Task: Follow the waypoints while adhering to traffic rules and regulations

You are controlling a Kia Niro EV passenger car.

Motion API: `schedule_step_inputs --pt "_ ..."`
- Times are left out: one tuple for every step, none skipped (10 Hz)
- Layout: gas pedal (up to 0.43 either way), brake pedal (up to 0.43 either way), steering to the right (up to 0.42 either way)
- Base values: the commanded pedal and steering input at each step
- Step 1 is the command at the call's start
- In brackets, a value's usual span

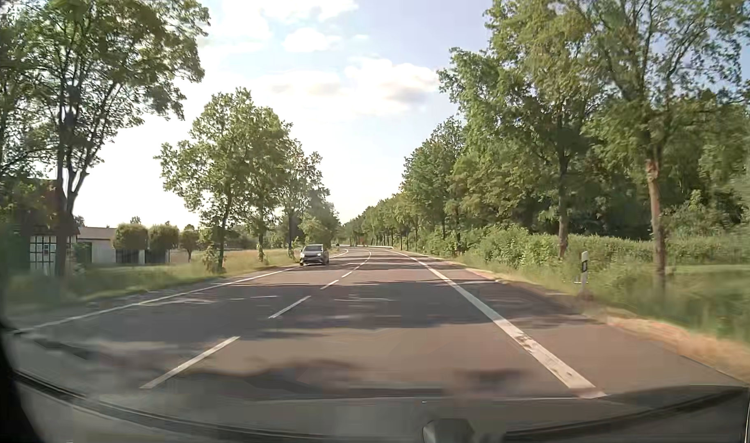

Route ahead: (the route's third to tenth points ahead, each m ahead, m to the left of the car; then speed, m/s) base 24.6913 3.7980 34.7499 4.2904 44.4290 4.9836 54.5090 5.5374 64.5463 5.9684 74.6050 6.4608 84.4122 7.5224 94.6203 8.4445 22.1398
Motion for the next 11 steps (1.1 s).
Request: schedule_step_inputs --pt "0.370 0.006 -0.006" --pt "0.370 0.006 -0.006" --pt "0.370 0.006 -0.006" --pt "0.370 0.006 -0.006" --pt "0.370 0.006 -0.006" --pt "0.370 0.006 -0.006" --pt "0.370 0.006 -0.006" --pt "0.370 0.006 -0.006" --pt "0.370 0.006 -0.006" --pt "0.370 0.006 -0.005" --pt "0.370 0.006 -0.005"
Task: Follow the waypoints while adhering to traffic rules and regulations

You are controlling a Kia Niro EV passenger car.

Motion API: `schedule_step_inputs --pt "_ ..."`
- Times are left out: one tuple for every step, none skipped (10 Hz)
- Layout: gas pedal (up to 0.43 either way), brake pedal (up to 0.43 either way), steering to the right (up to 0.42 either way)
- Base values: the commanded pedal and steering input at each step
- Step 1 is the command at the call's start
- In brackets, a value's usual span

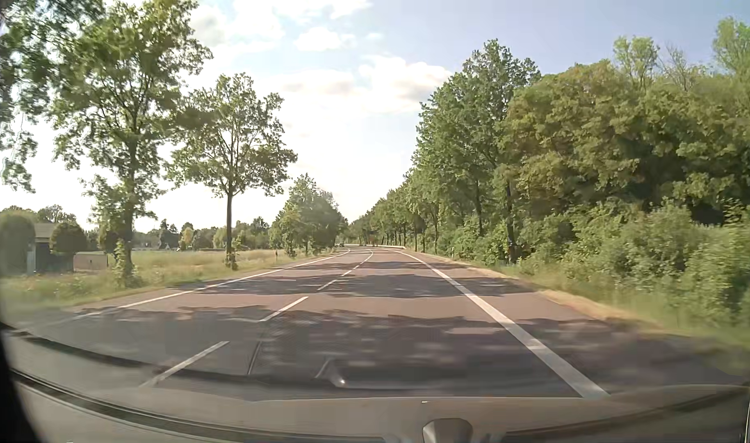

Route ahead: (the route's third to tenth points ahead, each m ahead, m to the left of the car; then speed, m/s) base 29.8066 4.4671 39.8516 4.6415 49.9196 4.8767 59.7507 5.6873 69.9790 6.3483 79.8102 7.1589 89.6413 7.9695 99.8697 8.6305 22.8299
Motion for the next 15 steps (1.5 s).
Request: schedule_step_inputs --pt "0.378 0.006 -0.005" --pt "0.390 0.006 -0.005" --pt "0.398 0.006 -0.005" --pt "0.398 0.006 -0.005" --pt "0.398 0.006 -0.005" --pt "0.398 0.006 -0.005" --pt "0.398 0.006 -0.005" --pt "0.398 0.006 -0.005" --pt "0.398 0.006 -0.005" --pt "0.398 0.006 -0.005" --pt "0.398 0.006 -0.005" --pt "0.398 0.006 -0.005" --pt "0.398 0.006 -0.005" --pt "0.398 0.006 -0.005" --pt "0.398 0.006 -0.006"
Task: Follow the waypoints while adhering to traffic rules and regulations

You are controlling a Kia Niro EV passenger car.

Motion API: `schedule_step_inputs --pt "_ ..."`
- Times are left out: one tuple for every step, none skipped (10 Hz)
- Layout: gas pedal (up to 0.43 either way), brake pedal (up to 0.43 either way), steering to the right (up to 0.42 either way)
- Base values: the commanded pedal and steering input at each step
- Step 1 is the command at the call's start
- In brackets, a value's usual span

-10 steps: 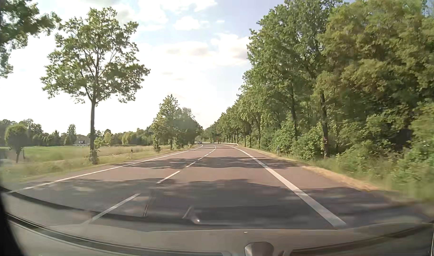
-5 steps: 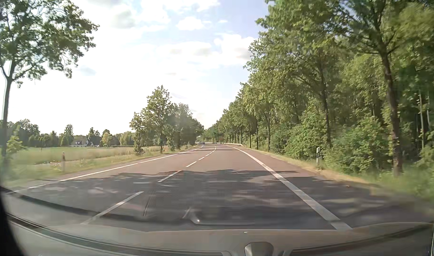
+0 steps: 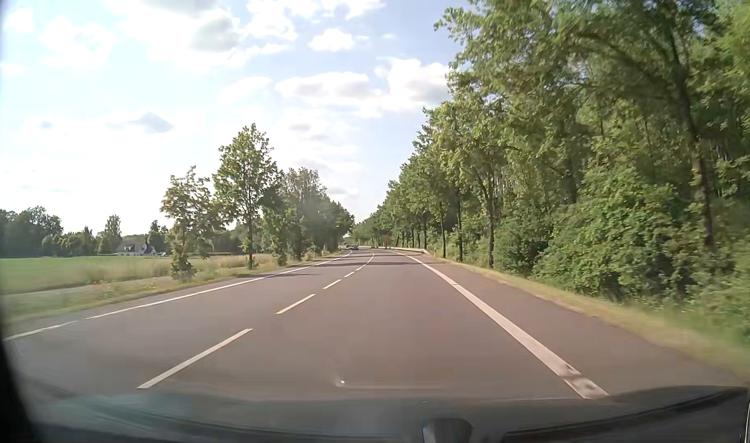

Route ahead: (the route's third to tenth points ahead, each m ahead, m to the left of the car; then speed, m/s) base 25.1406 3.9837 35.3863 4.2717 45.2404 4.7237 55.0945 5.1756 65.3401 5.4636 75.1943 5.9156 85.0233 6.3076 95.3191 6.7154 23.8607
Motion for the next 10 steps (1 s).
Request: schedule_step_inputs --pt "0.398 0.006 -0.006" --pt "0.398 0.006 -0.007" --pt "0.398 0.006 -0.008" --pt "0.398 0.006 -0.008" --pt "0.398 0.006 -0.007" --pt "0.398 0.006 -0.007" --pt "0.398 0.006 -0.006" --pt "0.398 0.006 -0.004" --pt "0.398 0.006 -0.003" --pt "0.398 0.006 -0.003"
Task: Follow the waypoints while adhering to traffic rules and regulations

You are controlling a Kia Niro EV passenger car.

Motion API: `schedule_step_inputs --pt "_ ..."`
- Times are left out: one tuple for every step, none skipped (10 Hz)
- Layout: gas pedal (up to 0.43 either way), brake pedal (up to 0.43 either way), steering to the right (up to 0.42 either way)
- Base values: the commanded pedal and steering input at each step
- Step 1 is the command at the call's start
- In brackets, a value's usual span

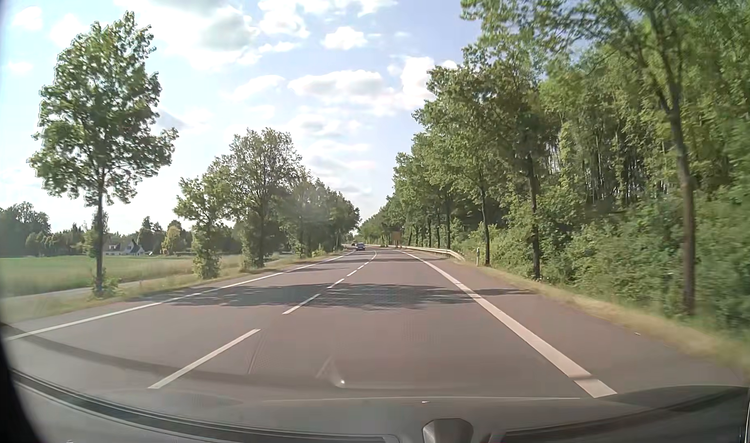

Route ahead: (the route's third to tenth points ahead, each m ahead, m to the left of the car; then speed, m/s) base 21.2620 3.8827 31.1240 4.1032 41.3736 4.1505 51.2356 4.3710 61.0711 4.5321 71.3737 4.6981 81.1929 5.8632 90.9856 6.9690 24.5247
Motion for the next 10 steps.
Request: schedule_step_inputs --pt "0.398 0.006 -0.003" --pt "0.398 0.006 -0.003" --pt "0.398 0.006 -0.003" --pt "0.398 0.006 -0.003" --pt "0.398 0.006 -0.003" --pt "0.398 0.006 -0.003" --pt "0.398 0.006 -0.004" --pt "0.398 0.006 -0.004" --pt "0.398 0.006 -0.003" --pt "0.398 0.006 -0.004"
